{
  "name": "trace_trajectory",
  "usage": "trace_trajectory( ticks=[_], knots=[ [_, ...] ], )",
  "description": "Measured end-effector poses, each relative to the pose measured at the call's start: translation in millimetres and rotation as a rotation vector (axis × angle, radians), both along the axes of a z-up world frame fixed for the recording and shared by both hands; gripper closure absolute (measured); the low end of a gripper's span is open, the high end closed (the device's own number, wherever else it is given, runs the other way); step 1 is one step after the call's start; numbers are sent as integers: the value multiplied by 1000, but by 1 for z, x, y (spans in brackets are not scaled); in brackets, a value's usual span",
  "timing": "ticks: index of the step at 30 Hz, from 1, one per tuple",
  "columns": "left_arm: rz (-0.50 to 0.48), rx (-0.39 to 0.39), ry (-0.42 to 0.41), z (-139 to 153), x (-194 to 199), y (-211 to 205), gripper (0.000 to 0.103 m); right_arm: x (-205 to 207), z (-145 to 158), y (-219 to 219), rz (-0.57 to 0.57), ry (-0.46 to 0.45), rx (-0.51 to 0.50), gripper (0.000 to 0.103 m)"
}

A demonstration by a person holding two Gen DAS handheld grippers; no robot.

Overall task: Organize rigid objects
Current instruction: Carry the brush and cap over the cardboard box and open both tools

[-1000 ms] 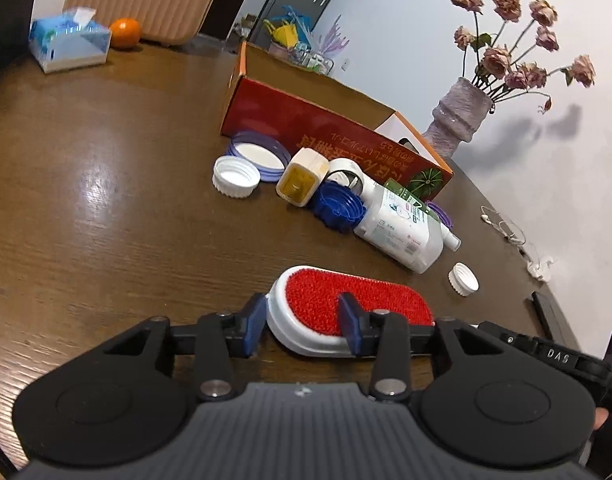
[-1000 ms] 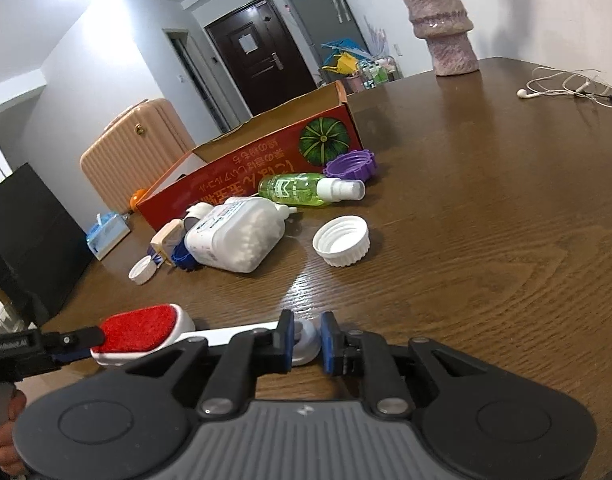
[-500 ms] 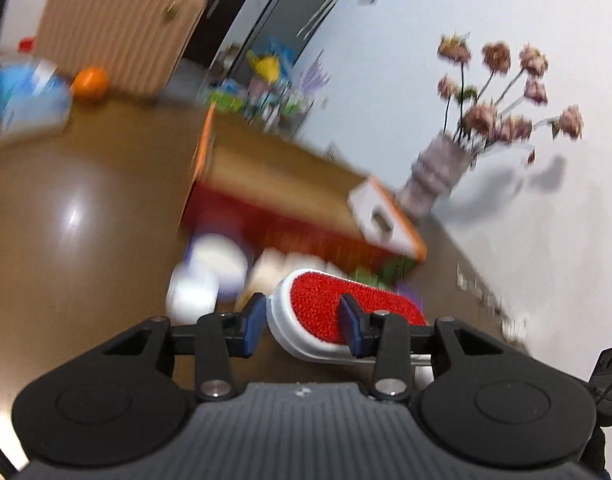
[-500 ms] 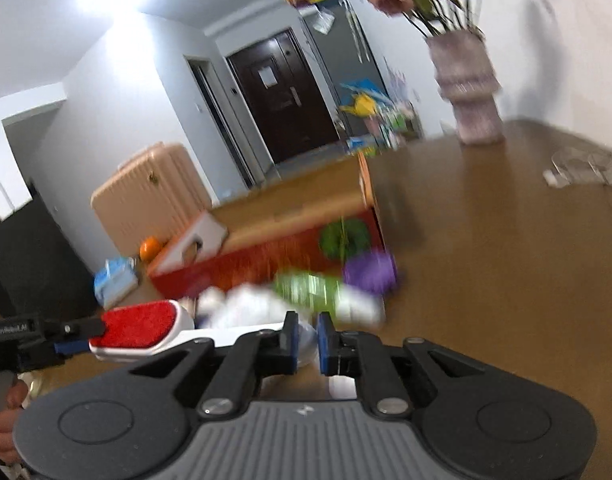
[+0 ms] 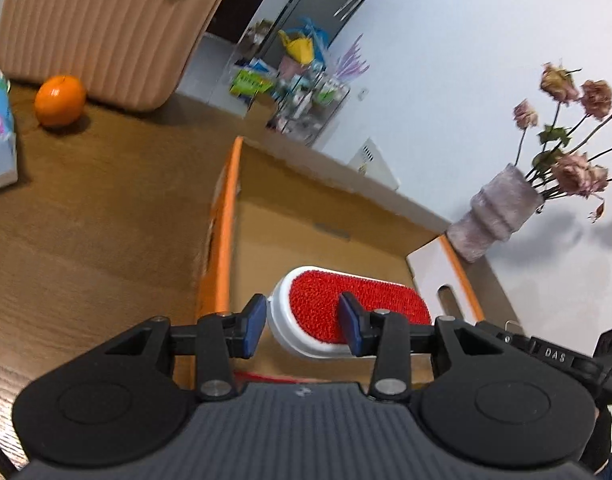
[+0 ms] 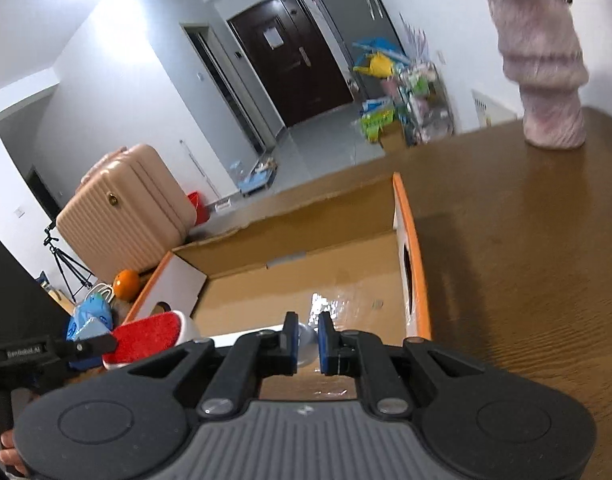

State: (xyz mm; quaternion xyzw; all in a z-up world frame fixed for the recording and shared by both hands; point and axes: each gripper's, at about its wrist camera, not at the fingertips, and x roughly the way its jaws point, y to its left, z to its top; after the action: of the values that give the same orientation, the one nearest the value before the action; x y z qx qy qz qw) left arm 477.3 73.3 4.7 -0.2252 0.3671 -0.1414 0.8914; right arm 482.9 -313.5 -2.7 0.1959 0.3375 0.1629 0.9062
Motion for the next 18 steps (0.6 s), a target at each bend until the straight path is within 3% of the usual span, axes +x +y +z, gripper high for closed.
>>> trace_trajectory(
  ticks=[1,5,11,18],
  knots=[
    [-1,8,8,-5,-1,2,68,3,-2,1,9,5,-9,93],
    [-4,80,-4,-6,-4,0,67,3,-8,10,39,22,-81,93],
    [-31,112,0,-1,-9,-5,67,-5,-5,16,53,28,-146,91],
    [-17,157,-34,26,-31,-9,66,-34,32,15,50,-60,-166,90]
  ],
)
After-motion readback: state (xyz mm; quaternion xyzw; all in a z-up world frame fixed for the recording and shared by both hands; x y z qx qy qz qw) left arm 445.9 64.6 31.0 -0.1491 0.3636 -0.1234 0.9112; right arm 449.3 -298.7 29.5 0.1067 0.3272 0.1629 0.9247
